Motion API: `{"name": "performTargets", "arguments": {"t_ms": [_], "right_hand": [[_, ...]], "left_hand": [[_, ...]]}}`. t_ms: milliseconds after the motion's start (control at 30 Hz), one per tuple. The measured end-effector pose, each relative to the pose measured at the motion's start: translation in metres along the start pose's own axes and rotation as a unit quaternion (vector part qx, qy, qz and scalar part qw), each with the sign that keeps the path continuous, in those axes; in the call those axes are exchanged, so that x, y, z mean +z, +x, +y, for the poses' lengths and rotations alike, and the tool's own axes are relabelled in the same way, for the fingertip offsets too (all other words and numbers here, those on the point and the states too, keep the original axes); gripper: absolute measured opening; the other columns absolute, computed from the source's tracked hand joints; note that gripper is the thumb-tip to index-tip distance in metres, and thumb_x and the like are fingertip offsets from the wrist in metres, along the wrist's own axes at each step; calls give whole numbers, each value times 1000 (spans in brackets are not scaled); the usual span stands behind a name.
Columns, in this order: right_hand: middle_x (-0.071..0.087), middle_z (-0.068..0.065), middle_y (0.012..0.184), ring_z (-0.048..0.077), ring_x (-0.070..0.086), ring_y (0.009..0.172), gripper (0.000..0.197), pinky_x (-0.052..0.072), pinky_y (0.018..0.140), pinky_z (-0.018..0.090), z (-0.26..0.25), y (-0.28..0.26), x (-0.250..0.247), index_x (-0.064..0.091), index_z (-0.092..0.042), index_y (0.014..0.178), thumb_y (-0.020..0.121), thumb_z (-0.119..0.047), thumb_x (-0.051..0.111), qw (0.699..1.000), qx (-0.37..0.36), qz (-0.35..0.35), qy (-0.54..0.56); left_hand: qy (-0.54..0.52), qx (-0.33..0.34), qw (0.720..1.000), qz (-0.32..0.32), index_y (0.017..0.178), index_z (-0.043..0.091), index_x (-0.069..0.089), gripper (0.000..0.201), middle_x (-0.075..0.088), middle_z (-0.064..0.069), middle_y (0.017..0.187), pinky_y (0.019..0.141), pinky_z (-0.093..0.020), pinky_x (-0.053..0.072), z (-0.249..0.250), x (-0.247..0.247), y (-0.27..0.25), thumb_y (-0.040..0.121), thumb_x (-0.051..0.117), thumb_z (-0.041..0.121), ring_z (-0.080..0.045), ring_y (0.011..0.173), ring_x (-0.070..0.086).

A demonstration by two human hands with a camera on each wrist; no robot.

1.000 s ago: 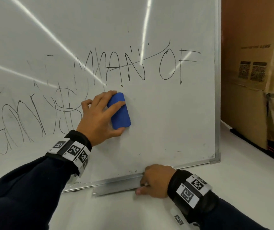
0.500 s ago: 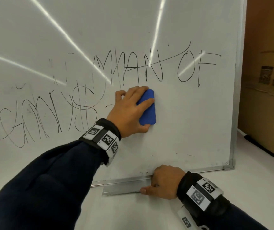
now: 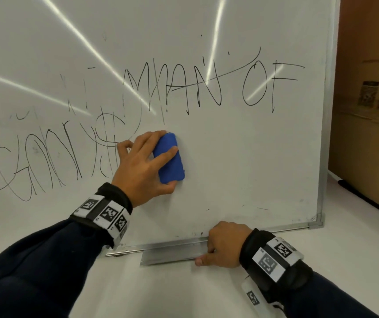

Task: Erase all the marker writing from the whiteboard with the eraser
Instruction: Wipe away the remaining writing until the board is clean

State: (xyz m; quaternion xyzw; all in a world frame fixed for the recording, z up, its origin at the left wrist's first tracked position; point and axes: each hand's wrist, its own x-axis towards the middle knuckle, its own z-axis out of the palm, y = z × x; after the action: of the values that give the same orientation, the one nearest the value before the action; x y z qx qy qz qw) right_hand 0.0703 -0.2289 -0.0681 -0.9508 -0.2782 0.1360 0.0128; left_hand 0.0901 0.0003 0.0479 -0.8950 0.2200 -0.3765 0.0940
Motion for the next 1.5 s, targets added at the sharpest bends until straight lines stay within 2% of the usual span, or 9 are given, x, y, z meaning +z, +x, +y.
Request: {"name": "performTargets", "arguments": {"t_ms": [100, 300, 400, 567, 833, 1067, 1267, 1367, 1500], "right_hand": [[45, -1, 67, 25, 58, 74, 63, 56, 77, 39, 0, 0, -4, 44, -21, 60, 79, -81, 48, 1000, -2, -3, 3], [42, -1, 66, 24, 55, 73, 60, 53, 76, 36, -5, -3, -9, 39, -21, 60, 82, -76, 51, 1000, -6, 0, 3], [43, -1, 66, 24, 54, 72, 58, 53, 77, 37, -5, -3, -10, 39, -22, 60, 83, -74, 52, 1000, -10, -9, 4], [47, -1, 67, 24, 58, 74, 56, 55, 77, 38, -1, -3, -8, 43, -22, 61, 82, -74, 53, 1000, -16, -11, 6], [44, -2, 63, 21, 52, 69, 56, 49, 70, 32, -3, -6, -7, 45, -21, 57, 84, -69, 55, 1000, -16, -7, 17], [44, -1, 62, 22, 52, 66, 57, 51, 70, 35, -3, 1, -7, 45, -20, 56, 82, -69, 57, 1000, -9, -5, 22], [40, -1, 61, 18, 44, 56, 58, 50, 67, 34, -2, 7, -6, 40, -20, 57, 82, -69, 59, 1000, -11, -2, 25], [42, -1, 58, 17, 44, 53, 58, 47, 62, 33, -1, 6, -6, 43, -18, 55, 82, -67, 59, 999, -11, -4, 33], [42, -1, 57, 17, 44, 54, 59, 45, 61, 31, -1, 7, -6, 43, -17, 55, 83, -66, 59, 999, -11, -4, 37]], "left_hand": [[-8, -3, 1000, 3, 127, 23, 62, 71, 43, -12, 148, 98, -52, 26, 14, 0, 14, 66, 71, 59, -33, 131, 42], [-13, 86, 996, -3, 131, 23, 59, 74, 42, -13, 148, 96, -50, 27, 63, 6, 71, 66, 70, 57, -32, 132, 40], [-15, 104, 994, 2, 132, 23, 58, 75, 41, -13, 149, 96, -50, 28, 73, 11, 79, 66, 71, 56, -32, 133, 40], [-7, 84, 996, -1, 134, 27, 57, 73, 38, -10, 152, 96, -51, 28, 52, 10, 55, 69, 69, 59, -29, 135, 38], [-9, -38, 999, 24, 129, 27, 63, 71, 41, -9, 151, 97, -52, 26, -27, -7, -18, 67, 70, 61, -30, 133, 43], [-11, -50, 998, 40, 130, 23, 60, 74, 37, -12, 153, 97, -52, 27, -23, -4, -7, 66, 75, 56, -32, 135, 40], [2, 42, 999, 6, 134, 27, 59, 70, 36, -10, 155, 98, -49, 24, -10, 0, 5, 71, 68, 58, -28, 138, 37], [-11, -42, 998, 49, 134, 28, 58, 74, 37, -9, 154, 99, -51, 25, -32, -5, -6, 68, 72, 60, -28, 136, 40], [-48, -176, 974, 131, 135, 27, 57, 79, 36, -7, 154, 102, -51, 24, -65, -11, -24, 66, 70, 64, -27, 136, 39]]}}
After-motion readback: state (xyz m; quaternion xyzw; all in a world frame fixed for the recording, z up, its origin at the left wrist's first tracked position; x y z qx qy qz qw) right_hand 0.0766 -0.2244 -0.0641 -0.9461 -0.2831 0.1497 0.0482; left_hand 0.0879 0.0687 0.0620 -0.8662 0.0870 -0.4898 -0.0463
